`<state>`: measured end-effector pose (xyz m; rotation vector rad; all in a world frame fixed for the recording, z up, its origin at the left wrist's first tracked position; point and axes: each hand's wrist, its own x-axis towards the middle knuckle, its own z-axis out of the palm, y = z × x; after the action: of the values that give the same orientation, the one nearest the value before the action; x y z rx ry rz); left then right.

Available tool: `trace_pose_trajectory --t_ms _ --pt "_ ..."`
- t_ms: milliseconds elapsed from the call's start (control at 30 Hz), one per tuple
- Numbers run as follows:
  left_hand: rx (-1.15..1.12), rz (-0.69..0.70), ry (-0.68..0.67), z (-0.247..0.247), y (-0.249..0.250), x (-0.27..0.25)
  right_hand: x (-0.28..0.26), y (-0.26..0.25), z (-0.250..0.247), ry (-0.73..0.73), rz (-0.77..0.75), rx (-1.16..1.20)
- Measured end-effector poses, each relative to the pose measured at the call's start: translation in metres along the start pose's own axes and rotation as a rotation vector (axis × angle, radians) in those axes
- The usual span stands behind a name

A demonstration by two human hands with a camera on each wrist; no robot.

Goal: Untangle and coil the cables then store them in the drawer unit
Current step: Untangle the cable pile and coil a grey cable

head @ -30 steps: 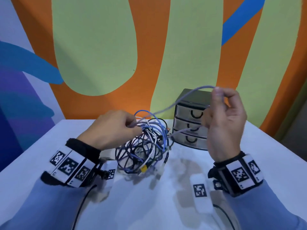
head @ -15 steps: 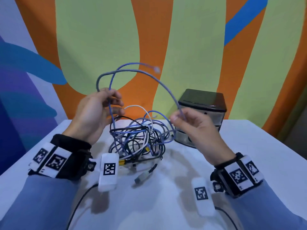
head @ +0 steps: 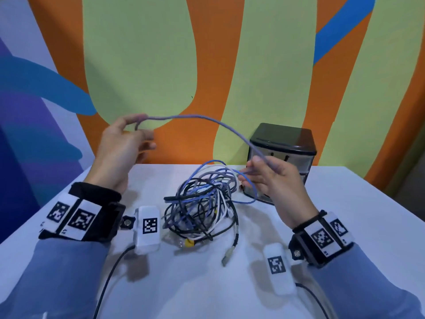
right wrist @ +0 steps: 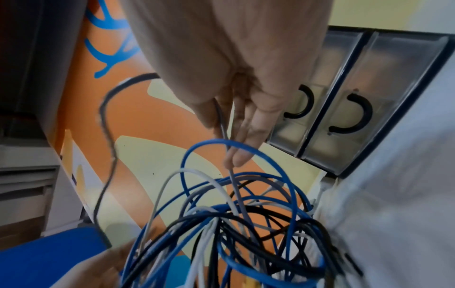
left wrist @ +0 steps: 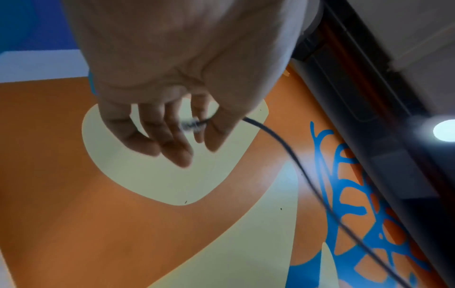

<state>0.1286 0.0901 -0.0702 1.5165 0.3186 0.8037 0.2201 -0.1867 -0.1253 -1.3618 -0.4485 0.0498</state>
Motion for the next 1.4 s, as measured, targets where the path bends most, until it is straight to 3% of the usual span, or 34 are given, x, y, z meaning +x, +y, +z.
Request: trace_pose_trajectory --t_ms 167,267,367,467,700,900,1000,1100,1233,1300,1333,1400 --pt "0.404 -0.075 -0.369 -0.005 -0.001 -0.007 0.002 0.008 -0.008 -0.062 0.081 -0.051" --pt "0.723 -0.187 -0.468 -0.01 -0.013 -0.007 0.001 0.012 -0.009 -0.146 0.093 -0.261" --pt "0.839 -0.38 -0.572 -0.006 -0.024 -0.008 0.002 0.015 -0.01 -0.226 0.068 -0.418" --pt "0.897 -0.423 -0.684 0.005 -0.028 -0.014 0.001 0.015 -0.009 -0.299 0.07 -0.479" --pt "0.563 -0.431 -0.728 -0.001 -0.028 -0.012 -0.003 0.023 -0.006 -0.401 0.156 -0.565" --pt "0.311 -0.32 -0.764 -0.008 -0.028 -0.008 -0.004 0.022 -0.005 -0.582 0.175 -0.635" --pt "0.121 -0.261 -0.782 -0.003 -0.028 -0.007 -0.009 0.017 0.002 -0.612 0.212 -0.525" --pt "0.028 -0.218 -0.785 0.006 -0.03 -0.009 -0.011 0.016 0.006 -0.479 0.229 -0.33" --pt "-0.265 -0.341 -0.639 0.008 -0.033 -0.006 -0.005 0.028 0.006 -0.357 0.296 -0.072" --pt "-0.22 -0.325 -0.586 0.007 -0.035 -0.003 -0.001 0.037 0.005 -0.32 0.289 0.002" --pt "-0.077 -0.281 -0.559 0.006 -0.037 -0.001 0.0 0.039 0.006 -0.316 0.284 0.013" --pt "0.466 -0.125 -0.51 0.002 -0.04 0.0 0.002 0.044 0.006 -0.314 0.279 0.004"
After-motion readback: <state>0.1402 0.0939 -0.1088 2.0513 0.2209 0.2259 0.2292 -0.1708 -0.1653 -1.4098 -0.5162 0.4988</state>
